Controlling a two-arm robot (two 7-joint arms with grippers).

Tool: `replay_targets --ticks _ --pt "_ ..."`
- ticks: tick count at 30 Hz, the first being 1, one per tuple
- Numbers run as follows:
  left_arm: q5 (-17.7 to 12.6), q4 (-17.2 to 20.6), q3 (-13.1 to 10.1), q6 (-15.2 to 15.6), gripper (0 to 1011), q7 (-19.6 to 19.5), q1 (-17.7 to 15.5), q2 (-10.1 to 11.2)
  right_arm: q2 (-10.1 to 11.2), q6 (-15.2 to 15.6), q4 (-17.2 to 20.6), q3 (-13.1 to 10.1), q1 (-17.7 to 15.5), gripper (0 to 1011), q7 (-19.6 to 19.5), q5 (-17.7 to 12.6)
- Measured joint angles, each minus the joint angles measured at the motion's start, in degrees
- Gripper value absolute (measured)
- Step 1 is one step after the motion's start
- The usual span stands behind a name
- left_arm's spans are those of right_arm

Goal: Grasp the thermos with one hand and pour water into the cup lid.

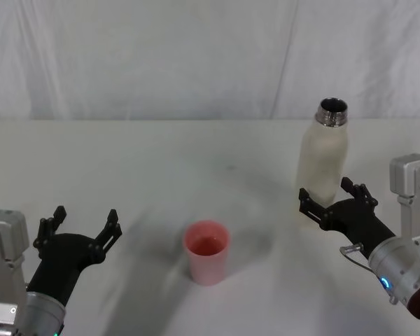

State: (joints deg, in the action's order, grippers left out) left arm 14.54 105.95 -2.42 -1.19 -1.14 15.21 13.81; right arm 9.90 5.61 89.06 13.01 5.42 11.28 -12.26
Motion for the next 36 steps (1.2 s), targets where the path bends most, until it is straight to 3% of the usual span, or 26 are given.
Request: replay_targets --ticks 36 --pt "0.0 0.0 0.0 0.0 1001 0.0 0.0 0.0 -1.86 -0.82 -5.88 0.12 4.49 1000 -0.31 -0.68"
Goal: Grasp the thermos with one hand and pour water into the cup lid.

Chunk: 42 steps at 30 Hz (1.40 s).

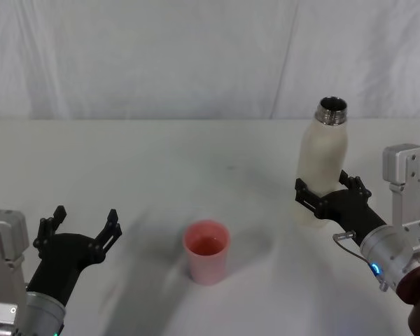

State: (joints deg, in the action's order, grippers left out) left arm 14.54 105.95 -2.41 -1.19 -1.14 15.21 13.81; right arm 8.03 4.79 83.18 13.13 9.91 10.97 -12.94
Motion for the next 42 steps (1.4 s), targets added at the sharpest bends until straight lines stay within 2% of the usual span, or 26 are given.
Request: replay_targets --ticks 20,32,36,42 --pt "0.0 0.0 0.0 0.0 1001 0.0 0.0 0.0 -1.23 -0.73 -2.79 0.38 2.02 1000 -0.38 0.26" --pt "0.0 0.0 -0.01 0.0 1001 0.0 0.0 0.0 -1.22 -0.75 -2.76 0.36 1.96 1000 -0.39 0.28" --pt "0.0 0.0 0.0 0.0 1001 0.0 0.0 0.0 -1.2 -0.74 -2.71 0.34 1.93 962 -0.4 0.28" --pt "0.0 0.0 0.0 0.0 1001 0.0 0.0 0.0 -1.18 -0.72 -2.66 0.34 1.91 956 -0.4 0.28"
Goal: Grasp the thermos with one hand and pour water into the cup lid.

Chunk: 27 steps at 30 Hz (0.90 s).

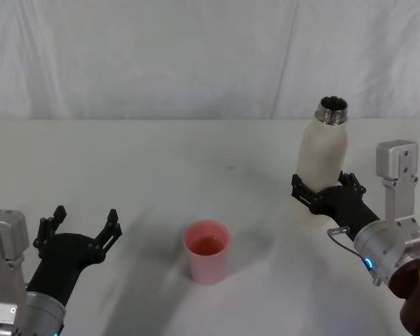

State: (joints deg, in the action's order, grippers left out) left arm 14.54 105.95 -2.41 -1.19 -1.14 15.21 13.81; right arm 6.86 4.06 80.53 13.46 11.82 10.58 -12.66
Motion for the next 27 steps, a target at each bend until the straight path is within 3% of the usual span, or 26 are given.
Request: replay_targets --ticks 27 --pt "0.0 0.0 0.0 0.0 1001 0.0 0.0 0.0 0.04 0.04 0.09 0.0 -0.04 956 0.04 0.0"
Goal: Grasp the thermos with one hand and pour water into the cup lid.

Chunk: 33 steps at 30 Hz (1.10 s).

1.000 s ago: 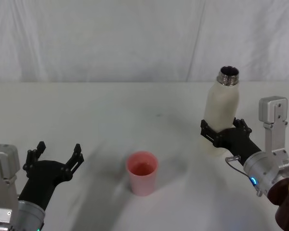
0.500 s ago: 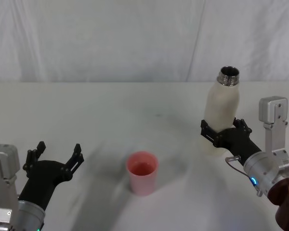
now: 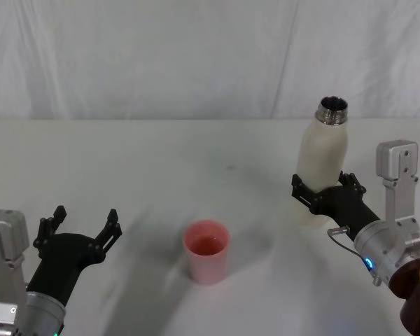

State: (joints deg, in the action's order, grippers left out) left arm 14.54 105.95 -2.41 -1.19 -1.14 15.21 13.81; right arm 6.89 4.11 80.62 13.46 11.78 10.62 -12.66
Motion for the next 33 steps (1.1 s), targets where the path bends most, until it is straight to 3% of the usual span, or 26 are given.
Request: replay_targets --ticks 13,33 --pt "0.0 0.0 0.0 0.0 1001 0.0 0.0 0.0 0.07 0.01 0.36 0.0 -0.05 956 0.41 -0.09" --pt "0.0 0.0 0.0 0.0 1001 0.0 0.0 0.0 3.19 1.22 6.48 -0.22 -1.48 956 1.31 0.29"
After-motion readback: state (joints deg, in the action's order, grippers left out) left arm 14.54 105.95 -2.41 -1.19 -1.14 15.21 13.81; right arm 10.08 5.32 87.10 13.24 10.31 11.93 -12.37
